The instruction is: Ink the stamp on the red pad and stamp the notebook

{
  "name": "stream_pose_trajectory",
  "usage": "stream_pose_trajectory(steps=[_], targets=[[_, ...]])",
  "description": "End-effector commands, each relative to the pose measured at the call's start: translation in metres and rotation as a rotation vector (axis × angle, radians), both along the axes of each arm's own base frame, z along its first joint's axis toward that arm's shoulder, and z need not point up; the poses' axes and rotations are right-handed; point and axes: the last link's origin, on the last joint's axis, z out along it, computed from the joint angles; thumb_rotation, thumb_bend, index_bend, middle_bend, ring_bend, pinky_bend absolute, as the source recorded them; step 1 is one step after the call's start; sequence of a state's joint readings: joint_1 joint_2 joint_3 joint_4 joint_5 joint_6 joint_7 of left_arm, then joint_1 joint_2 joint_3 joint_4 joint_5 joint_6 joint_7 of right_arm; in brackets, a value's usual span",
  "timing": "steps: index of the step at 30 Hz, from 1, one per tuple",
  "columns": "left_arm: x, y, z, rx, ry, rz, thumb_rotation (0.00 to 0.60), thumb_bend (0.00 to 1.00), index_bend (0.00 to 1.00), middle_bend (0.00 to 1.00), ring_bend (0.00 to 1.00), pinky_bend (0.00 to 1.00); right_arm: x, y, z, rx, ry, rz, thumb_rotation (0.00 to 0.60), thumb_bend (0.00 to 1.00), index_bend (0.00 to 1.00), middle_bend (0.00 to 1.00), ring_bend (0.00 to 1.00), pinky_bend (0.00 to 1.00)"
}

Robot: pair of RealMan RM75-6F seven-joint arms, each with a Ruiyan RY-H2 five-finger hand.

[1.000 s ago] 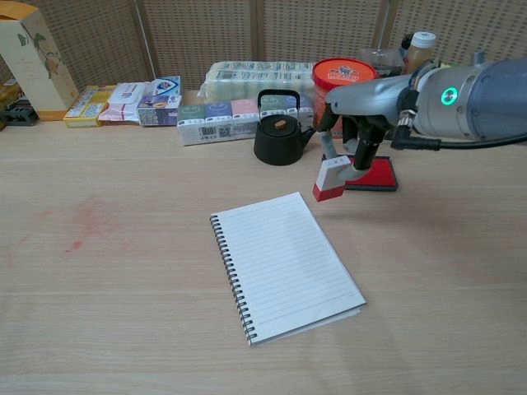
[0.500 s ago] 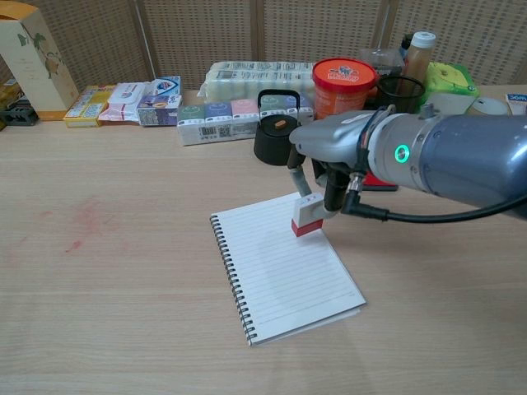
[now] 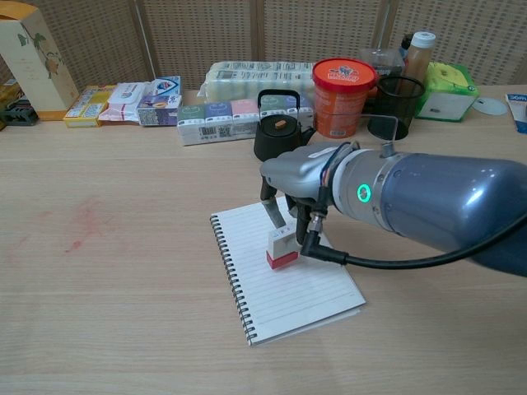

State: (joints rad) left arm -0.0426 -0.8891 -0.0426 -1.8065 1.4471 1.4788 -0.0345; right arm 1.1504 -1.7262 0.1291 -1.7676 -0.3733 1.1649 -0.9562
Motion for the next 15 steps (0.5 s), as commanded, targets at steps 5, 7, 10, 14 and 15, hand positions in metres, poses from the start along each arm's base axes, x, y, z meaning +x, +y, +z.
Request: stream_pose_trajectory(steps=[5, 7, 10, 14, 15], targets=[[-0.001, 0.0, 0.0, -0.001, 0.0, 0.001, 0.6, 0.0, 0.0, 0.0, 0.01, 0.0, 0.0, -0.003, -0.01, -0.009, 0.036, -0.003, 0.6, 0.45, 0.71, 0.92, 1.0, 1.0], [-0.001, 0.0, 0.001, 0.001, -0.001, 0.002, 0.6, 0.01, 0.0, 0.0, 0.01, 0.0, -0.001, -0.005, -0.011, -0.01, 0.039, -0.01, 0.6, 0.45, 0.71, 0.92, 1.0, 1.0], [-0.001, 0.0, 0.001, 0.002, -0.002, 0.004, 0.6, 0.01, 0.0, 0.0, 0.01, 0.0, -0.002, -0.005, -0.013, -0.009, 0.05, -0.015, 0.6, 0.45, 0.71, 0.92, 1.0, 1.0], [-0.001, -0.001, 0.0, -0.001, -0.002, 0.002, 0.6, 0.01, 0.0, 0.0, 0.01, 0.0, -0.004, -0.006, -0.015, -0.009, 0.059, -0.021, 0.6, 0.45, 0.71, 0.92, 1.0, 1.0], [-0.001, -0.001, 0.0, -0.001, -0.002, 0.001, 0.6, 0.01, 0.0, 0.0, 0.01, 0.0, -0.006, -0.007, -0.016, -0.009, 0.063, -0.025, 0.6, 0.45, 0.71, 0.92, 1.0, 1.0]])
